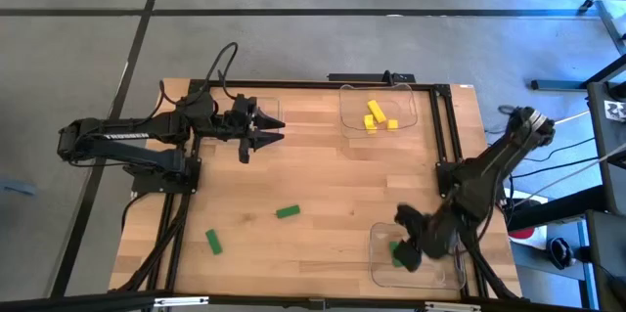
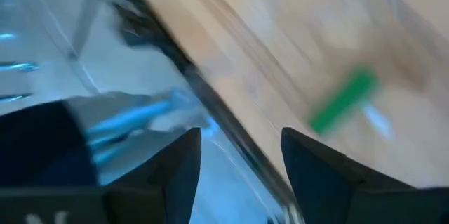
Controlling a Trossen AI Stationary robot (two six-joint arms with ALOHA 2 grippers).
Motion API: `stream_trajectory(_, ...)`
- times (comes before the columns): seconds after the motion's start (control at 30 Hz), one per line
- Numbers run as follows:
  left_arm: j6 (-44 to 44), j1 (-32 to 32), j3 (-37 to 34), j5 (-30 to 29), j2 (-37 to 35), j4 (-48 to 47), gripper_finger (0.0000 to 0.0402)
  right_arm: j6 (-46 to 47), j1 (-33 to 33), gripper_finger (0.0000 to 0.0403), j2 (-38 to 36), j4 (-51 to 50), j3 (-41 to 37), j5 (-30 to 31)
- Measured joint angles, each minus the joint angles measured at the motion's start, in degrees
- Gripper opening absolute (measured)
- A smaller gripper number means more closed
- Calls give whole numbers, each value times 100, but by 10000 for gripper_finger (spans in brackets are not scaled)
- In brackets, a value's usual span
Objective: Sort & place blocks by color
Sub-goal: Put the top green block into the bottom transparent bin
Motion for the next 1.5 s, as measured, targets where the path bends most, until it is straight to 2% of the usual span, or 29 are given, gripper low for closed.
stream_trajectory(0.1,-11,2,0,-1,0,0,174,-1384,-657,199,-320,159,0,150)
stream_trajectory(0.27,-14,2,0,-3,0,-2,174,-3896,-2089,199,-386,605,0,275)
stream_trajectory(0.43,-14,0,0,-62,-4,0,174,-6135,-3426,199,-321,1945,-2,420)
stream_trajectory(0.57,16,1,0,-88,-4,0,174,-7435,-4101,199,-327,3283,0,377)
stream_trajectory(0.77,160,0,0,-99,-4,2,174,-7677,-4597,200,-340,4944,-411,-524)
stream_trajectory(0.9,202,0,0,-99,-4,0,174,-7204,-4665,200,-340,5947,-1133,-644)
stream_trajectory(1.03,648,-5,0,-133,-4,0,174,-7013,-4665,200,-346,7124,-1637,-642)
stream_trajectory(1.27,1333,-142,0,-538,-4,-6,174,-7296,-4654,200,-349,7209,-1683,-641)
stream_trajectory(1.5,1375,-256,0,-611,-4,-9,174,-7309,-4654,200,-349,7206,-1683,-640)
